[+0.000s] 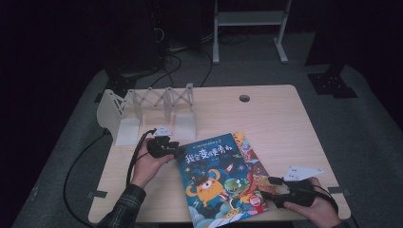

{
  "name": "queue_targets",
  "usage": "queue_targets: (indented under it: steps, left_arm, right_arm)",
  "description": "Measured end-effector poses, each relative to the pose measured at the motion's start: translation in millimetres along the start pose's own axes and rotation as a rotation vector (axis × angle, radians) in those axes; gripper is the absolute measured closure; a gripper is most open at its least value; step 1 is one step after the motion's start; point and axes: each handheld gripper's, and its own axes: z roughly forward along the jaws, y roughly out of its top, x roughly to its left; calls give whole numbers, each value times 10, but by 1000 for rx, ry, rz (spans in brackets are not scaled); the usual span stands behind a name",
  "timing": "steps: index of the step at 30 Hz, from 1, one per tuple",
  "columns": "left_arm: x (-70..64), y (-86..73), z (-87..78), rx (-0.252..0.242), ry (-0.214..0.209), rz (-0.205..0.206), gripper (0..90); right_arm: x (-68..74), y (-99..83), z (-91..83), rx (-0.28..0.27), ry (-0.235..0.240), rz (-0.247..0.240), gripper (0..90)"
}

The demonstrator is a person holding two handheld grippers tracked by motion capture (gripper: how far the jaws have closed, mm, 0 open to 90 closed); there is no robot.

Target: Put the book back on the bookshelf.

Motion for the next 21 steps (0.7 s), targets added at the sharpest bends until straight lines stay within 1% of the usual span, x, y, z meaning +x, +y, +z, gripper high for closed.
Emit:
queue_targets:
  steps: [2,9,17,21]
  left_arm:
    - [13,-4,15,2,1,-1,567]
    - [37,-9,7,10,5,3,568]
    - [18,-7,25,14,7,7,562]
    - [16,-14,23,15,4,6,559]
  right_arm:
    - [18,-22,-20,2,5,2,347]
    - [102,-113,-79,14,17,-3,340]
    - [171,-198,-126,27,38,-11,333]
    - [216,-220,-114,43,43,-33,325]
